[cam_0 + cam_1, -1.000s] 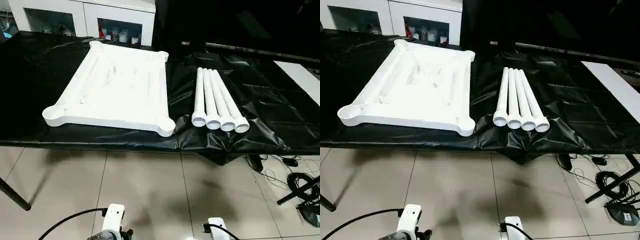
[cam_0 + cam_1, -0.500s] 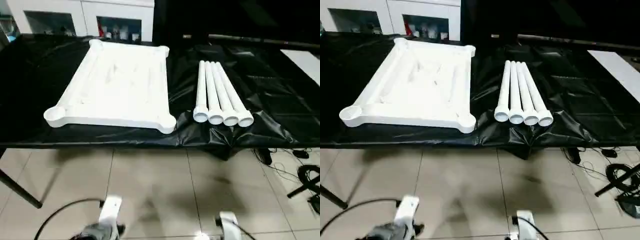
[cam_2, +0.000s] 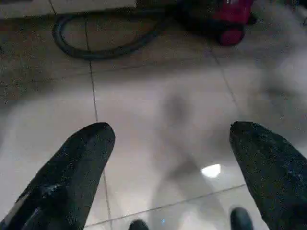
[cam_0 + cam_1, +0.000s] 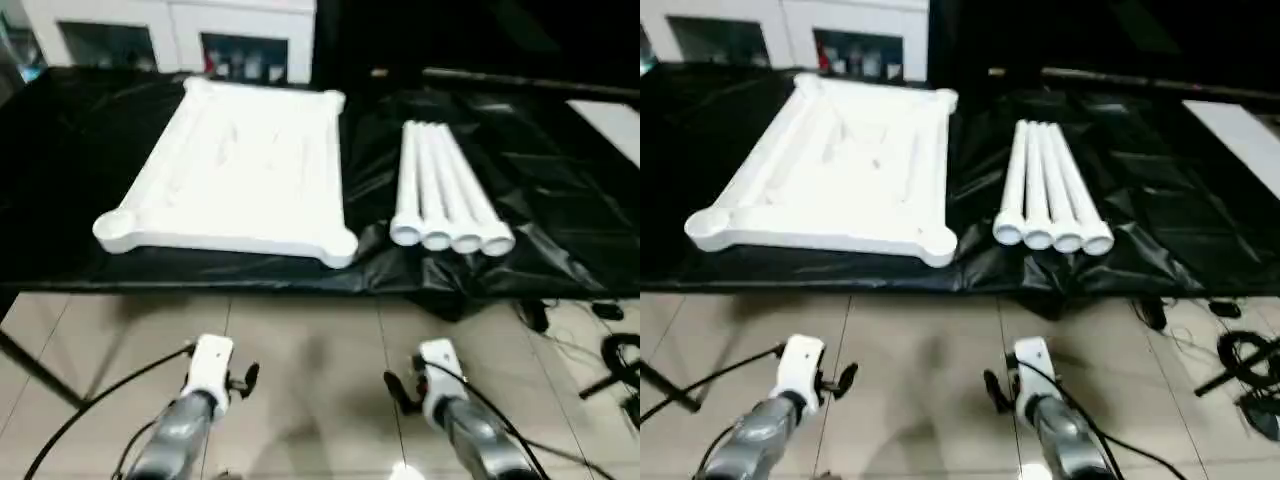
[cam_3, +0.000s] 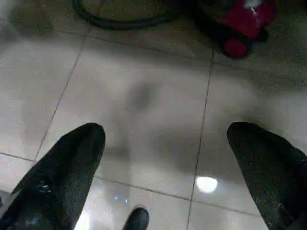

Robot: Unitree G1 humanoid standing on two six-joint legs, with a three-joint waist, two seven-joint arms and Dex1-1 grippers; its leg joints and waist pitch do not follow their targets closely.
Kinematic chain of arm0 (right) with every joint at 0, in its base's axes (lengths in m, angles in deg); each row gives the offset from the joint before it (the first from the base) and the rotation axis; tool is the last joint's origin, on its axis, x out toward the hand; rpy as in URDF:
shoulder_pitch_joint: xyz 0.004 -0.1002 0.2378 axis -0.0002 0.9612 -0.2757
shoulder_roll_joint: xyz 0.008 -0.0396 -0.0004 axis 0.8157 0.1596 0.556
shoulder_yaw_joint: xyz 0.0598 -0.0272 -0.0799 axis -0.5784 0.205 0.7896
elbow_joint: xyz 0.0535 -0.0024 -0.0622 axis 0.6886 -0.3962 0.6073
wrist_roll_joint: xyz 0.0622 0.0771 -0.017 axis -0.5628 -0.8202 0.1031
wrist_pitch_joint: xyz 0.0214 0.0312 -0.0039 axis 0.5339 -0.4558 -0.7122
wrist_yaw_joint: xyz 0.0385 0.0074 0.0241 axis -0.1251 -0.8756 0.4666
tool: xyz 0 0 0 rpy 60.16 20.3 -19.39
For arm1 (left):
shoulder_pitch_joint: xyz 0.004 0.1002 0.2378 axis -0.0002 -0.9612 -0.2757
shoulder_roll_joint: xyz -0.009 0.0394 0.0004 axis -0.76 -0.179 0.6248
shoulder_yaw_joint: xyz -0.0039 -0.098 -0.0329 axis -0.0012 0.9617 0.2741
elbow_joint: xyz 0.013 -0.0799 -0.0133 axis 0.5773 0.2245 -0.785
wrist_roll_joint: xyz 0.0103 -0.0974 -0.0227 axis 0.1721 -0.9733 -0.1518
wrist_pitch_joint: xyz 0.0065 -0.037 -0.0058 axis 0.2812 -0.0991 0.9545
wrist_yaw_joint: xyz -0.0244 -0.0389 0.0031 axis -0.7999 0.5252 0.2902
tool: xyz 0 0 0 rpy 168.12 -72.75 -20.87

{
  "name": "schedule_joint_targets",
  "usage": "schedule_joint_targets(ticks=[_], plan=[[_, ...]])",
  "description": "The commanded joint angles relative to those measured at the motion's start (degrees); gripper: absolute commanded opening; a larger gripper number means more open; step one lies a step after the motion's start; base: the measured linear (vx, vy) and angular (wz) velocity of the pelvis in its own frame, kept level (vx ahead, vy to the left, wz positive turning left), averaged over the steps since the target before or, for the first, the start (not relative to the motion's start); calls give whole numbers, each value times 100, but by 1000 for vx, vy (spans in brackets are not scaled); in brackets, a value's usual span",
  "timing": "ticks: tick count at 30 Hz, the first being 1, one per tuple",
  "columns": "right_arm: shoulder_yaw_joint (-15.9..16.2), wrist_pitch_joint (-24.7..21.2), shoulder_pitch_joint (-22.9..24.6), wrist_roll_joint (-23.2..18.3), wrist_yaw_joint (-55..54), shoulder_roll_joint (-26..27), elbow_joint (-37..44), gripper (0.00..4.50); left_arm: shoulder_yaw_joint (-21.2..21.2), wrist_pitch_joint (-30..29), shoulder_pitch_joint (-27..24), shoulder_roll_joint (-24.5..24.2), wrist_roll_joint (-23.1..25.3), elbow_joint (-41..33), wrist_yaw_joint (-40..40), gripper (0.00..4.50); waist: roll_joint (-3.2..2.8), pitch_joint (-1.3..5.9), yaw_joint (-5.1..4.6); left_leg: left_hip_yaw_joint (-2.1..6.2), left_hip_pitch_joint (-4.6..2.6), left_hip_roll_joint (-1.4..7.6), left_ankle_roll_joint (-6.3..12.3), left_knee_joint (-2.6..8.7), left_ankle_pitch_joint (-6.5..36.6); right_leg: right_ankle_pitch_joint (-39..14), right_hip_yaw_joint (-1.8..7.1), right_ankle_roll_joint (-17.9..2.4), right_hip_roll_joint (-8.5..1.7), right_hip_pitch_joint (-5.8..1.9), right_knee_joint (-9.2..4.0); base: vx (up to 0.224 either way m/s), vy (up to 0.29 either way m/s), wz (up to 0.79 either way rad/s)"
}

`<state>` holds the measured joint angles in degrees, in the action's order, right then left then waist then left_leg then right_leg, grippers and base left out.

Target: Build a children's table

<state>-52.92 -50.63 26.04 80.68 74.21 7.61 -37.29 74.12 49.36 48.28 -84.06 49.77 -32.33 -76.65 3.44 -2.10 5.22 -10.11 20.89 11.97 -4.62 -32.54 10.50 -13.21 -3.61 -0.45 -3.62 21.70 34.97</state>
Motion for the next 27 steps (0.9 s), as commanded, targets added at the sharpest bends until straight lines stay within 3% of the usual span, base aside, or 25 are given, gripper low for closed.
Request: schedule_joint_targets(ticks=[1,2,4,6,7,11,12,17,21,22,24,25,26,27], plan=[[28,-238,375,-133,204,-175,1364,448,-214,-352,-261,-8,-74,-1405,125,446,-11,281,5,28,-38,260,572,295,436,990,296,-1216,-459,-258,-262,0,0,0],[31,-293,438,-149,222,-188,1540,448,-236,-398,-320,-17,-60,-1576,120,446,-22,265,9,24,-39,257,588,305,454,994,290,-1205,-447,-257,-273,0,0,0],[61,-530,731,-189,272,-284,2317,448,-344,-641,-575,-85,-64,-2356,197,446,-12,198,-13,21,-58,260,496,363,975,193,288,-1108,-443,-216,-361,0,0,0],[24,-809,1060,-327,345,-366,3114,448,-374,-812,-844,-131,-31,-3116,196,446,4,158,-19,43,-75,271,225,419,1549,-1010,312,-814,-438,-196,-462,0,0,0],[-18,-994,1279,-404,360,-411,3632,448,-339,-951,-1022,-133,-70,-3605,173,446,20,146,-41,37,-67,253,171,423,1634,-1244,322,-694,-420,-160,-495,0,0,0],[-114,-1399,1785,-551,334,-538,4741,448,-287,-1347,-1389,-147,-240,-4707,126,446,50,158,-38,46,-49,233,110,421,1596,-1188,333,-513,-377,-152,-488,0,0,0],[-201,-1653,2056,-603,274,-580,5383,448,-232,-1514,-1536,-99,-250,-5315,-33,446,58,158,-35,41,-45,231,91,408,1554,-1043,340,-463,-354,-151,-473,0,0,0],[-601,-1877,2345,-757,-167,-471,6694,448,-100,-1865,-1586,-145,-17,-6388,-287,446,62,140,-41,54,-42,210,70,415,1589,-1103,333,-292,-334,-123,-485,0,0,0],[-1036,-2110,1915,-721,-776,-298,7308,448,28,-2573,-1301,-80,-35,-6946,-510,446,73,149,-72,63,-67,171,-73,407,1612,-1232,342,-135,-297,-92,-474,0,0,0],[-1000,-2257,1716,-680,-691,-420,7320,448,64,-2657,-1152,-54,63,-6894,-645,446,121,158,-90,63,-53,157,-93,395,1542,-1159,340,-100,-278,-110,-464,0,0,0],[-970,-2436,1484,-800,-623,-443,7329,448,105,-2613,-966,-56,177,-6796,-773,446,85,164,-101,62,-54,131,-95,373,1421,-1042,355,-44,-278,-108,-464,0,0,0],[-944,-2491,1318,-903,-607,-399,7242,448,159,-2725,-852,-25,137,-6703,-834,446,88,172,-103,59,-53,131,-95,363,1395,-989,359,-41,-281,-107,-460,0,0,0],[-916,-2473,1136,-985,-611,-318,7121,448,218,-2755,-710,12,126,-6617,-907,446,149,178,-113,59,-44,121,-81,358,1358,-973,354,-50,-282,-114,-450,0,0,0],[-903,-2460,1064,-1008,-612,-288,7070,448,243,-2777,-653,30,122,-6585,-937,446,134,192,-116,62,-44,115,-83,352,1309,-923,356,-65,-284,-116,-433,0,0,0]])
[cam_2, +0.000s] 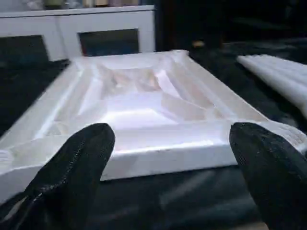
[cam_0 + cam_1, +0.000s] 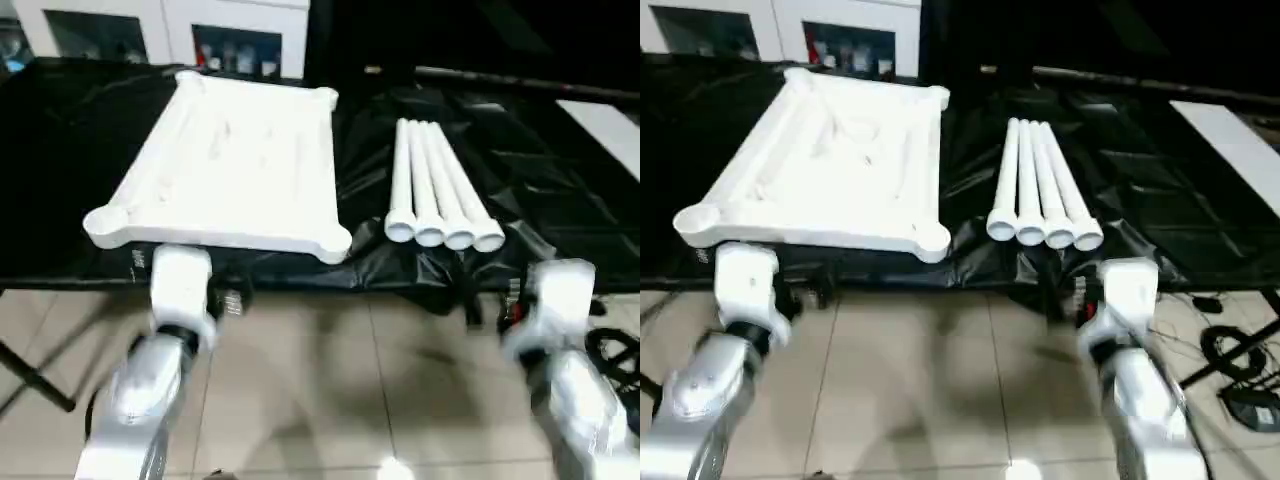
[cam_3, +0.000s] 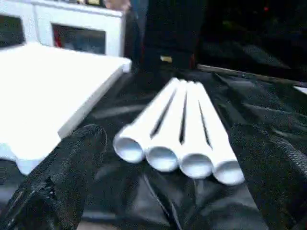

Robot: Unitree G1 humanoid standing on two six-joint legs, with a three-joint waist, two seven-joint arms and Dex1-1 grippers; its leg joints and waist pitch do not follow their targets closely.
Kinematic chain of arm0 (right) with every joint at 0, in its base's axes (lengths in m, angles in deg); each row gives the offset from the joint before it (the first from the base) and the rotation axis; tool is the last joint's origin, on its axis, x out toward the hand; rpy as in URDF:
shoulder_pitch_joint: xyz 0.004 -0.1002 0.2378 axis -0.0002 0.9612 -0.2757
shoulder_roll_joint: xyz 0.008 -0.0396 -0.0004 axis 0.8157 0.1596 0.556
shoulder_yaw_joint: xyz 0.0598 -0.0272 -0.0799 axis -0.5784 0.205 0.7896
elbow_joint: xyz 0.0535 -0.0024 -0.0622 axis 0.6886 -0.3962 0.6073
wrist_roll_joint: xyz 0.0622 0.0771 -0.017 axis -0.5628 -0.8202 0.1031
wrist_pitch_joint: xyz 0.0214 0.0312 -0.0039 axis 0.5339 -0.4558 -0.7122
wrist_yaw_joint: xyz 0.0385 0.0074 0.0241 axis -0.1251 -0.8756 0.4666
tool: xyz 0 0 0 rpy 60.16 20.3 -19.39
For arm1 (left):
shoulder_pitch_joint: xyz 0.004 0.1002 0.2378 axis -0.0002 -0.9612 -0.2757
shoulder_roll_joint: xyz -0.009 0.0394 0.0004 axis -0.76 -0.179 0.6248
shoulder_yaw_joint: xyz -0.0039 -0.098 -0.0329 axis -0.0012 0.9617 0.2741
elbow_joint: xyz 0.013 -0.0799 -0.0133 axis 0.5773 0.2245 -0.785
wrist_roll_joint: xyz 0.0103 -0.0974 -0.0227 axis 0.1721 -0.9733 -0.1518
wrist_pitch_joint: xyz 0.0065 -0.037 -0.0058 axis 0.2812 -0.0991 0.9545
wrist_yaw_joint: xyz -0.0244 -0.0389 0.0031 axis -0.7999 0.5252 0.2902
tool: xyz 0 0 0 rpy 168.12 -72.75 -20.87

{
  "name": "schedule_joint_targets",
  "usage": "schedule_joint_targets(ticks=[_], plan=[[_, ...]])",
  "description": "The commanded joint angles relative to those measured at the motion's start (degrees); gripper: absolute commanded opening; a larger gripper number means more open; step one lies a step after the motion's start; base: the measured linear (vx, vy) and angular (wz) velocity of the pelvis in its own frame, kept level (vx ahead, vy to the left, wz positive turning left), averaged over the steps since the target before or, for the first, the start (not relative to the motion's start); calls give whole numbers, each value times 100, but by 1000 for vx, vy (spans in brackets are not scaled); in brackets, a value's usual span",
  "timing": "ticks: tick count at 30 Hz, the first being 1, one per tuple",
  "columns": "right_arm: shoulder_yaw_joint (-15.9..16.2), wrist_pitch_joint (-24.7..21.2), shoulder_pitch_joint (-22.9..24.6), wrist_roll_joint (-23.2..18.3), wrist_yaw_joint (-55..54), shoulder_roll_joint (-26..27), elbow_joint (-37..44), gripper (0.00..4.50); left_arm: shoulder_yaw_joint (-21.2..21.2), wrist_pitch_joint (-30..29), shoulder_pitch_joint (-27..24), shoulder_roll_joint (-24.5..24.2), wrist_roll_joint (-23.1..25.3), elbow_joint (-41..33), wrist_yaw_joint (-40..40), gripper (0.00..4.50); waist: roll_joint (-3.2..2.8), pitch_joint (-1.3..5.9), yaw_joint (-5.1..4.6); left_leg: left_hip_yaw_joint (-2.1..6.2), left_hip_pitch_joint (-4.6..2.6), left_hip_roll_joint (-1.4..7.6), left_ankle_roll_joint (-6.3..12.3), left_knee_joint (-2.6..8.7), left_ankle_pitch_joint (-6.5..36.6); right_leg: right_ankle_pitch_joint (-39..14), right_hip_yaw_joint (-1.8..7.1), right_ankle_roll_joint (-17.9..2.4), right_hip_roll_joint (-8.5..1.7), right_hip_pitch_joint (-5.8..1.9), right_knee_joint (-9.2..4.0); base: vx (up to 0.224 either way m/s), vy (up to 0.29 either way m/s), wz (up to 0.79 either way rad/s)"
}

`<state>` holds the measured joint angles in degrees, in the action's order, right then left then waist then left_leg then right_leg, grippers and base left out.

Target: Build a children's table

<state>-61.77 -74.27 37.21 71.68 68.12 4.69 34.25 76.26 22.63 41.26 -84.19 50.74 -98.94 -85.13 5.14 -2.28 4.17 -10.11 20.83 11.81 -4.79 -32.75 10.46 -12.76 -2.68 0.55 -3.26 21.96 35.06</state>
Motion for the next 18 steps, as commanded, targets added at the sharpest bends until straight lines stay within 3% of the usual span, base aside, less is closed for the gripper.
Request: schedule_joint_targets(ticks=[1,2,3,4,5,6,7,8,9,10,11,12,13,14,15,16,17,18], plan=[[115,-68,-172,36,35,-10,-219,448,1,-195,177,15,85,154,-80,446,-38,234,-2,66,-49,131,-64,355,1112,-719,257,-247,-323,-142,-410,0,0,0],[199,-51,-236,148,70,-37,-302,448,-38,-253,259,-8,145,196,-68,446,-35,238,0,65,-49,140,-65,349,1033,-572,258,-269,-320,-147,-398,0,0,0],[296,-51,-307,225,134,-53,-414,448,-64,-266,356,6,144,245,-53,446,55,229,14,177,132,71,152,393,866,-221,128,-317,-374,-294,-347,0,0,0],[398,-53,-387,314,164,-59,-499,448,-87,-330,459,16,126,282,-46,446,18,219,26,285,277,-24,439,447,842,-177,-35,-272,-415,-410,-364,-11,7,22],[527,-55,-492,362,212,-36,-583,448,-135,-299,579,35,124,367,-40,446,-49,304,0,391,207,-77,936,293,474,293,-143,-400,-476,-401,-383,-11,7,22],[573,-67,-535,371,214,-23,-604,448,-159,-314,616,20,142,401,-20,446,-32,308,-26,438,244,-97,1172,253,197,581,-189,-563,-515,-447,-384,3,0,50],[676,-114,-681,352,232,12,-667,448,-262,-240,735,-34,244,500,47,446,-79,270,-60,578,299,-135,1593,216,-21,509,-388,-894,-525,-531,-381,-2,5,54],[685,-124,-706,346,237,12,-678,448,-281,-213,758,-40,263,512,55,446,-119,251,-54,619,283,-127,1573,241,331,14,-447,-945,-526,-557,-412,-2,5,54],[685,-124,-706,346,238,12,-678,448,-281,-213,758,-40,264,512,55,446,-134,197,-66,664,316,-130,1330,294,1145,-1095,-511,-928,-551,-651,-521,-10,12,49],[700,-131,-786,311,298,-2,-753,448,-301,-263,831,-29,296,570,21,446,-170,102,-54,655,223,-126,930,364,2268,-2295,-570,-890,-563,-654,-647,-2,11,57],[708,-127,-795,315,304,-1,-764,448,-301,-264,837,-35,301,578,22,446,-211,81,-48,659,197,-107,732,372,2714,-2758,-593,-868,-594,-701,-696,-2,11,57],[757,-57,-834,315,328,41,-817,448,-258,-277,861,-71,289,614,45,446,-244,62,-170,558,-346,162,181,319,3677,-3340,-439,-799,-512,-398,-758,16,11,66],[758,-54,-865,286,334,74,-859,448,-237,-285,881,-96,286,639,62,446,-171,-60,-187,605,-582,249,-307,340,4748,-3388,-460,-717,-427,-268,-796,18,0,42],[714,-94,-951,243,287,175,-1029,448,-187,-260,931,-177,299,719,101,446,-180,-76,-195,605,-544,278,-409,430,4895,-3180,-431,-663,-391,-310,-712,18,0,42],[672,-133,-981,227,250,216,-1114,448,-178,-252,945,-213,316,757,111,446,-182,-54,-210,549,-481,260,-473,536,4924,-2984,-350,-617,-395,-431,-669,0,0,0],[635,-136,-990,192,244,247,-1182,448,-179,-259,952,-250,335,795,123,446,-229,-16,-175,465,-384,180,-436,516,4554,-3089,-283,-583,-489,-563,-757,0,0,0],[632,-131,-992,189,246,250,-1198,448,-177,-261,956,-257,338,805,125,446,-210,10,-166,420,-322,155,-389,490,4238,-3161,-244,-562,-546,-620,-806,0,0,0],[646,-105,-998,216,258,231,-1230,448,-158,-265,980,-263,328,827,127,446,-186,66,-112,332,-161,110,-235,458,3419,-3207,-165,-492,-611,-778,-869,51,20,-14]])
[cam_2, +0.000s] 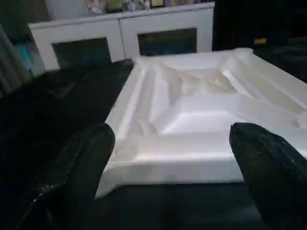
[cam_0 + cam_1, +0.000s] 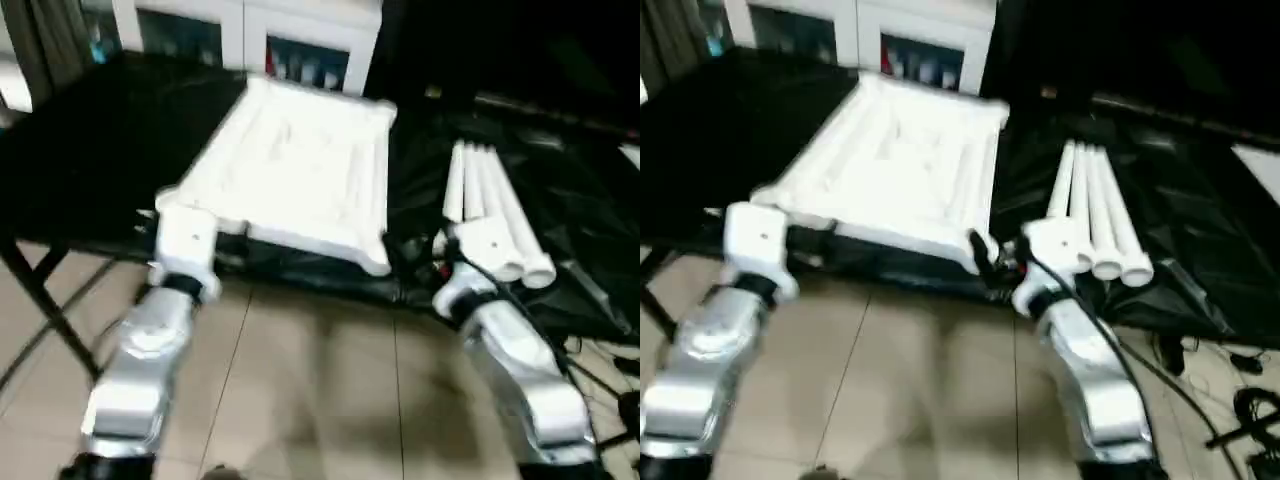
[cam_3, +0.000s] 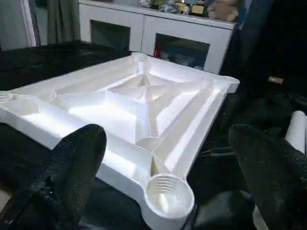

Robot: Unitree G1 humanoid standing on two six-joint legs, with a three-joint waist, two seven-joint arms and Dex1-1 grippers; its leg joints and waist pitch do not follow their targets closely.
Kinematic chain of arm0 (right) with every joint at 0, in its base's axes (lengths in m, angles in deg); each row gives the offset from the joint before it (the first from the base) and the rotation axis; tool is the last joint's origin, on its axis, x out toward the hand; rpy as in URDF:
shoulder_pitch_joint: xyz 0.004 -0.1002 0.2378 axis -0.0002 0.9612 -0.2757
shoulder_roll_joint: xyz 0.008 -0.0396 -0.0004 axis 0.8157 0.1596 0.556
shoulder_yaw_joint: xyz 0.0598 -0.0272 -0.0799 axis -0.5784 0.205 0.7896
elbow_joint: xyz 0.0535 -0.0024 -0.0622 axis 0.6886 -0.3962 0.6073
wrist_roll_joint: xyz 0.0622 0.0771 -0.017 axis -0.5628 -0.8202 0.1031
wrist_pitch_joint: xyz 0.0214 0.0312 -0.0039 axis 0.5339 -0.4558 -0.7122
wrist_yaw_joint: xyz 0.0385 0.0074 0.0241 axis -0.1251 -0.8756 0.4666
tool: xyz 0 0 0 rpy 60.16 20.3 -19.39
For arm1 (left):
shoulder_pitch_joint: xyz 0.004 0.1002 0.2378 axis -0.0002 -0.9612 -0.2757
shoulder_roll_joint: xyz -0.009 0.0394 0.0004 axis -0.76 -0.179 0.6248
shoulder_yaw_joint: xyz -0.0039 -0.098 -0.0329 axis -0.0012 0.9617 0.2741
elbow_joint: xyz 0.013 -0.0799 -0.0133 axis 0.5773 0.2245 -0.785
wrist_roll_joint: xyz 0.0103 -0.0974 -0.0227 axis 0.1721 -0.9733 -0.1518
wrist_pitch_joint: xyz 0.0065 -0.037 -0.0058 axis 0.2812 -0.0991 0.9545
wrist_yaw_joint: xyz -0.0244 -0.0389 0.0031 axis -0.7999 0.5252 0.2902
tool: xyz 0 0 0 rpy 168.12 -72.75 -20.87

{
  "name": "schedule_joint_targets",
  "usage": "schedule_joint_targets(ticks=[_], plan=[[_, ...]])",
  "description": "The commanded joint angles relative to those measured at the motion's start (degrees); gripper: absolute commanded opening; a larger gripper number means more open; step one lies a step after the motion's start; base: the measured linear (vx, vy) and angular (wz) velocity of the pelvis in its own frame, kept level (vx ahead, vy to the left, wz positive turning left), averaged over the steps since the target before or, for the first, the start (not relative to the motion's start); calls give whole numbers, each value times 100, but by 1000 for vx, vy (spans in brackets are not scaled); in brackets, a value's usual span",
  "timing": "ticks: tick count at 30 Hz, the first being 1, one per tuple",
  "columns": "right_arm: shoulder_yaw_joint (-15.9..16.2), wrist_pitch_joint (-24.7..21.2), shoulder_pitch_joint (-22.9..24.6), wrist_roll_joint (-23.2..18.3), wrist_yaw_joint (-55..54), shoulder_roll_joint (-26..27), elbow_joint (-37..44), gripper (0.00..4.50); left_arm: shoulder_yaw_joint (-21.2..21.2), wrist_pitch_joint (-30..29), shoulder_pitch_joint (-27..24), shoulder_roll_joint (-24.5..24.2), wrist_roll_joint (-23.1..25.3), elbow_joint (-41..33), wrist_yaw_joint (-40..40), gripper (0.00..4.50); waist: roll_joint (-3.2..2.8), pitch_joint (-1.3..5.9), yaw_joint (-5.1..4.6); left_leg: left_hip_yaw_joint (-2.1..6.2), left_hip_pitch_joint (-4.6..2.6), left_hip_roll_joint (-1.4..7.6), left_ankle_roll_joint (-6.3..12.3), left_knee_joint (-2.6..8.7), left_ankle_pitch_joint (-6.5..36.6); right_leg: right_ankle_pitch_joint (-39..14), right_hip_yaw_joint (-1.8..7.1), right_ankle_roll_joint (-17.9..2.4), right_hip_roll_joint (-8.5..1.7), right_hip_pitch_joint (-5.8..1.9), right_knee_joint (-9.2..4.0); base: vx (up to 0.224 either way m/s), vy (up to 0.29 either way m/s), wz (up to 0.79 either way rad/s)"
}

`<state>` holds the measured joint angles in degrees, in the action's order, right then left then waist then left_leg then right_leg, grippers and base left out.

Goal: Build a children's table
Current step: Move to table

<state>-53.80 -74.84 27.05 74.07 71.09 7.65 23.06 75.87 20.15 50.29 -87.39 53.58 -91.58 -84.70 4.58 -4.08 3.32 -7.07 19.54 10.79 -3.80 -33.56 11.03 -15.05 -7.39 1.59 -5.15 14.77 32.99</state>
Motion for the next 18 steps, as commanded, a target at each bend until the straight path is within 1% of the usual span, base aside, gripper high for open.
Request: schedule_joint_targets(ticks=[1,2,3,4,5,6,7,8,9,10,11,12,13,14,15,16,17,18], plan=[[-145,-32,6,-12,-39,-77,-140,448,-110,-16,100,58,36,115,89,446,-113,310,5,-15,52,191,-208,537,2807,-2755,349,-566,-415,-166,-651,63,26,-12],[-159,-29,-10,10,-84,-80,-194,448,-110,9,145,50,12,174,131,446,-158,362,42,-54,71,184,-41,540,2110,-2264,347,-552,-345,-178,-611,63,26,-12],[-167,-35,-18,47,-131,-82,-220,448,-122,24,160,38,14,208,150,446,-166,426,24,-63,-22,200,102,536,1623,-1581,313,-619,-261,-146,-513,90,28,-5],[-189,-49,-33,115,-224,-81,-270,448,-150,55,184,10,21,274,187,446,-150,472,1,-45,-44,200,205,523,1284,-1072,294,-655,-204,-157,-433,121,28,-2],[-248,-108,-64,167,-338,-59,-311,448,-152,69,186,10,23,322,187,446,-198,512,-33,10,-174,210,483,493,728,-286,243,-705,-111,-75,-272,121,28,-2],[-313,-119,-98,163,-405,-25,-332,448,-146,73,183,19,21,350,178,446,-204,537,-119,126,-338,252,938,442,128,224,190,-736,-41,53,-104,128,11,-3],[-360,-116,-133,148,-442,2,-361,448,-138,79,191,24,15,382,172,446,-197,556,-143,170,-429,258,1252,384,-192,384,176,-715,-25,132,-41,126,-14,2],[-426,-136,-201,81,-460,38,-387,448,-89,30,203,87,-67,431,164,446,-181,566,-173,237,-627,323,1858,279,-670,554,199,-722,-76,352,77,126,-14,2],[-433,-143,-221,73,-464,44,-402,448,-72,16,208,105,-93,450,163,446,-120,558,-205,222,-573,307,2109,242,-851,676,259,-721,-115,345,88,115,-43,3],[-428,-123,-252,99,-463,28,-442,448,-60,5,216,127,-97,469,150,446,63,609,3,-177,151,-232,2040,-49,-879,1805,583,-770,-166,-327,-55,101,-43,5],[-420,-110,-272,120,-462,16,-473,448,-53,0,226,137,-96,486,140,446,9,526,70,-197,321,-241,1852,1,-597,1879,651,-776,-283,-370,-156,101,-43,5],[-402,-123,-321,174,-487,-9,-526,448,-7,3,270,176,-137,535,120,446,-37,565,117,-137,375,-125,1436,16,-415,2008,629,-780,-257,-453,-117,80,-32,10],[-404,-134,-394,185,-508,-15,-573,448,77,-18,344,231,-218,594,93,446,-58,580,104,-121,322,-104,1290,51,-478,2099,576,-759,-138,-442,-64,65,-28,10],[-405,-136,-402,185,-511,-15,-578,448,85,-20,352,236,-226,600,91,446,-107,599,59,-49,57,-57,1187,85,-775,2283,464,-635,100,-299,81,65,-28,10],[-411,-150,-420,160,-513,-13,-579,448,91,-27,376,231,-223,620,88,446,-160,634,3,91,-228,52,1374,99,-1114,2302,387,-542,180,-108,242,69,-37,10],[-407,-155,-431,155,-521,-7,-589,448,76,-11,389,195,-186,643,93,446,-173,624,-255,624,-849,553,2709,116,-1923,693,340,-354,-4,670,509,37,-52,-3],[-407,-161,-435,155,-524,2,-603,448,64,7,391,178,-164,672,98,446,-144,620,-276,697,-895,618,3027,112,-2103,248,397,-317,-103,773,526,37,-52,-3],[-406,-167,-435,161,-524,10,-614,448,58,21,387,171,-151,689,105,446,-92,572,-242,654,-839,567,3091,88,-2073,112,484,-337,-173,780,445,-24,-58,-15]])
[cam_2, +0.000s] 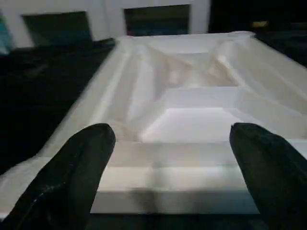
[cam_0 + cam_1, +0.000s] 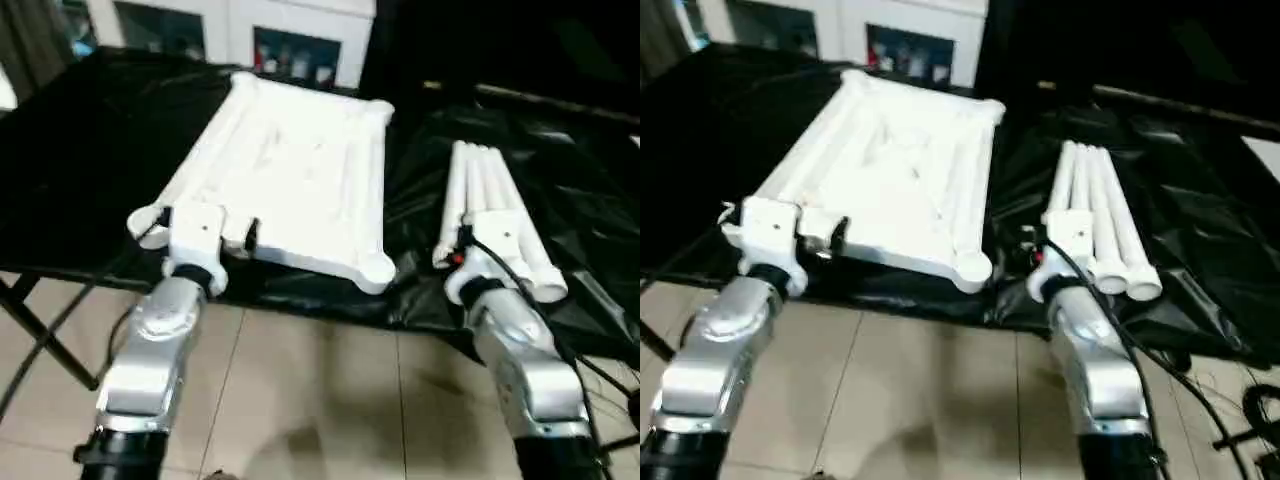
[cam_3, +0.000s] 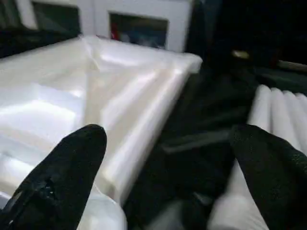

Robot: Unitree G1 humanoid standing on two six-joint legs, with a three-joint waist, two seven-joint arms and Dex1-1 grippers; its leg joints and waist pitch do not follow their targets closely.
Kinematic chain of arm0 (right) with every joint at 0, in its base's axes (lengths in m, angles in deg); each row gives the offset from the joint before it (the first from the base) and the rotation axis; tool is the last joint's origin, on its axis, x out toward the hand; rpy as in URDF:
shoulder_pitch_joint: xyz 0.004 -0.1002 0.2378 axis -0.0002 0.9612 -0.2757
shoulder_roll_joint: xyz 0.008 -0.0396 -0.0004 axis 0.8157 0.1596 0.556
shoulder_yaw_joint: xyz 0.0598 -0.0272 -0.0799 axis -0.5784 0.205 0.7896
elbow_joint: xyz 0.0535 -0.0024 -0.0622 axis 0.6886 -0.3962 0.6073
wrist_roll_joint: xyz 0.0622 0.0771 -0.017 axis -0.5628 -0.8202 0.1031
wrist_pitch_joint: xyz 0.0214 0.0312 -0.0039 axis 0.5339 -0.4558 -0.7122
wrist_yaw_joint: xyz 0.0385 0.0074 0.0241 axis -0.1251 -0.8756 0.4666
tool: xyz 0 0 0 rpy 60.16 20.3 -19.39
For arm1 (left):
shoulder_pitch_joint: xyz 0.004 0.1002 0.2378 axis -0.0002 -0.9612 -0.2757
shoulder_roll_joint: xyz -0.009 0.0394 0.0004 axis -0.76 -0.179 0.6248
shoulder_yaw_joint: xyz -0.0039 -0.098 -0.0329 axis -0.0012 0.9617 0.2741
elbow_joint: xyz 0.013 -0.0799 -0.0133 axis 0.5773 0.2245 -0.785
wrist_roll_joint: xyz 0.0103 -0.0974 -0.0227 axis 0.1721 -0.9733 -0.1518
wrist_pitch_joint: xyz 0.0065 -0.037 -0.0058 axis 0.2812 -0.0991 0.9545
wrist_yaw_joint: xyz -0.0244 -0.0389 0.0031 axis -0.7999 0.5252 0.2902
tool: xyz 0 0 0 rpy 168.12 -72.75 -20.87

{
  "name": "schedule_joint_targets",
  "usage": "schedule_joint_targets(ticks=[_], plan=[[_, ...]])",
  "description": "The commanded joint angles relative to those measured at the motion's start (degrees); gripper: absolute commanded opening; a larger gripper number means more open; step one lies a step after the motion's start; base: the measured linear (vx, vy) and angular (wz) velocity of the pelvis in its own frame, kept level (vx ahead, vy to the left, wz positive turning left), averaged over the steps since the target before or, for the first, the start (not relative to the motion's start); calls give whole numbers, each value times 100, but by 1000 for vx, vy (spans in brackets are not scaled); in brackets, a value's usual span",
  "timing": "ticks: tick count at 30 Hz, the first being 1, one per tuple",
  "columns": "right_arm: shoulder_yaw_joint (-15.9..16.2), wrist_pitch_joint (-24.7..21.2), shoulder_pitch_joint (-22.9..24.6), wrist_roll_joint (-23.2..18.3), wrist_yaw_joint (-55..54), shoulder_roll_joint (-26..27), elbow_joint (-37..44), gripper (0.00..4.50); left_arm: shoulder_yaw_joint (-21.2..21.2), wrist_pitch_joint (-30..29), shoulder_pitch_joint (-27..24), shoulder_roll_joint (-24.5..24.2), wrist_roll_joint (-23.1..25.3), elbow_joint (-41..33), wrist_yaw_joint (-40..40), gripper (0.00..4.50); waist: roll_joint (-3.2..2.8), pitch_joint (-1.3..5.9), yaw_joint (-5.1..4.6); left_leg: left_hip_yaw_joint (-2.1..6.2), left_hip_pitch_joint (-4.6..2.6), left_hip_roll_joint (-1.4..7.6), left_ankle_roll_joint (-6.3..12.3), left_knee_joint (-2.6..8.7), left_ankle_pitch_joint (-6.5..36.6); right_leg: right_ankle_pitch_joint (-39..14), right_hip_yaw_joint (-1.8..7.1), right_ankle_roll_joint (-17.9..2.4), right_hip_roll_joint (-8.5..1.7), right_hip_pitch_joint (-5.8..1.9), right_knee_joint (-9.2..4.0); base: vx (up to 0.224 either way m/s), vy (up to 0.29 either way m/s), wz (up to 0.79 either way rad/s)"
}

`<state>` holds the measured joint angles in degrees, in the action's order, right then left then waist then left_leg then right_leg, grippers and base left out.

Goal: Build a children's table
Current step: Move to table

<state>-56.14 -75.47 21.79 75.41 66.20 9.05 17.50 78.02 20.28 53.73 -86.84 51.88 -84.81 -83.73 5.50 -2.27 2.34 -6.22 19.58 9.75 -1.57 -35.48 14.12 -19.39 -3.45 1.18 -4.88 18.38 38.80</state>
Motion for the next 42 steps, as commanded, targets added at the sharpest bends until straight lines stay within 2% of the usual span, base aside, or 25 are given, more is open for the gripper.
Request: schedule_joint_targets(ticks=[1,3,5,6,7,8,9,10,11,12,13,14,15,16,18,22,25,27,29,33,35,37,39,41,42], plan=[[-164,-124,104,56,-29,-123,-60,448,-159,13,20,128,19,-1,25,446,158,323,216,-209,358,-309,1857,-176,-951,1432,643,-298,-359,-733,-732,0,0,0],[-164,-144,130,20,-14,-95,-6,448,-154,-3,-9,131,15,-45,43,446,-52,210,355,-98,390,27,742,-62,-204,1248,682,-821,-606,-684,-885,11,-6,10],[-160,-155,150,1,-24,-74,23,448,-133,-10,-41,123,10,-54,44,446,-197,285,271,-100,241,170,271,322,-444,997,237,-867,-137,-711,-722,0,0,0],[-160,-166,155,0,-34,-65,28,448,-122,-18,-54,109,13,-55,42,446,-257,331,207,-15,-112,248,484,429,-416,1177,116,-746,15,-508,-569,52,7,-1],[-159,-183,158,-2,-36,-66,41,448,-102,-21,-69,104,-3,-80,44,446,-274,349,165,60,-240,297,718,453,-492,1222,67,-736,63,-421,-488,66,-9,7],[-141,-178,171,-13,-27,-50,35,448,-55,-2,-102,89,-29,-82,63,446,-287,377,20,357,-656,536,1703,420,-848,801,-45,-773,5,33,-270,66,-9,7],[-141,-177,172,-13,-26,-50,35,448,-53,-1,-103,89,-29,-81,64,446,-287,377,20,357,-656,536,1703,420,-848,801,-45,-773,5,33,-270,0,0,0],[-136,-178,211,-36,-21,-34,26,448,-27,19,-144,70,-16,-68,73,446,-312,349,-7,131,-959,739,1781,331,-908,449,138,-952,-150,324,-278,0,0,0],[-156,-205,241,-46,-16,-39,43,448,-29,-2,-157,67,6,-92,77,446,-177,320,-22,58,-938,805,1444,371,-763,463,183,-1096,-175,320,-239,0,0,0],[-178,-249,256,-66,-4,-52,68,448,-42,-33,-152,67,20,-123,79,446,-94,226,105,-326,-650,551,750,404,-208,619,368,-1395,-202,85,-458,12,-15,-32],[-256,-368,253,-142,61,-102,125,448,-107,-89,-92,80,26,-171,89,446,-2,210,375,-590,-69,-5,-4,160,354,560,862,-1538,-142,-552,-752,10,-21,-59],[-300,-422,237,-184,99,-130,140,448,-148,-104,-48,92,24,-176,92,446,-92,211,460,-507,22,41,-268,100,458,321,1012,-1488,-251,-640,-852,10,-21,-59],[-333,-427,233,-212,140,-160,152,448,-202,-95,-1,104,12,-155,124,446,-182,224,557,-318,290,90,-283,168,272,537,907,-1294,-288,-784,-803,16,-15,-48],[-313,-394,228,-139,152,-217,141,448,-241,-66,51,116,3,-79,157,446,-356,357,437,-258,166,153,-244,369,-365,1629,661,-953,-71,-643,-569,8,12,-23],[-249,-296,204,47,146,-340,139,448,-280,45,176,159,-20,122,207,446,-355,421,293,-206,-113,173,-104,309,-1191,3199,501,-680,126,-334,-342,4,6,-11],[-386,-518,94,-113,43,-313,311,448,-442,193,521,174,58,475,389,446,-309,462,332,-203,54,118,-279,164,-2276,5310,549,-384,119,-285,-154,-8,13,2],[-318,-494,151,-114,44,-259,356,448,-395,163,553,136,67,491,397,446,-306,378,312,-172,8,212,-612,319,-897,3982,523,-372,-12,-209,-317,-10,17,2],[-258,-531,174,-165,42,-112,397,448,-239,36,534,39,16,374,336,446,-95,316,302,-184,2,220,-619,393,-331,2957,538,-375,-40,-216,-423,-28,-20,0],[-224,-492,126,-226,47,37,249,448,-52,45,489,-7,-67,338,285,446,-157,263,274,-187,-94,273,-660,498,742,1072,530,-479,-95,-171,-559,-65,-41,1],[-188,-473,46,-262,58,119,22,448,58,18,269,39,19,280,111,446,-141,94,269,-263,-297,273,-470,646,2199,-2115,478,-819,-64,-208,-966,-16,-10,0],[-41,-412,-25,-156,204,27,-79,448,7,-42,159,73,18,131,140,446,-183,166,300,-261,-327,291,-367,687,1990,-1864,443,-885,-77,-316,-985,0,0,0],[88,-383,-51,-60,299,-43,-120,448,-44,-75,106,62,33,68,168,446,-138,217,425,-144,182,90,593,594,749,-1270,86,-562,-321,-775,-1195,24,10,17],[219,-328,-78,-27,454,-43,-154,448,-91,-122,40,34,45,-31,195,446,-161,280,423,-122,224,54,1005,490,166,-875,-90,-459,-363,-877,-1243,72,22,47],[369,-255,-127,59,574,-48,-220,448,-67,-175,27,5,41,-95,200,446,-245,352,387,62,91,-33,1699,400,-962,291,-497,-498,-69,-952,-1104,131,28,72],[388,-253,-125,33,603,-27,-233,448,-53,-186,19,-9,34,-111,212,446,-326,404,248,523,-420,14,2561,381,-1923,669,-685,-410,281,-602,-629,170,11,68]])
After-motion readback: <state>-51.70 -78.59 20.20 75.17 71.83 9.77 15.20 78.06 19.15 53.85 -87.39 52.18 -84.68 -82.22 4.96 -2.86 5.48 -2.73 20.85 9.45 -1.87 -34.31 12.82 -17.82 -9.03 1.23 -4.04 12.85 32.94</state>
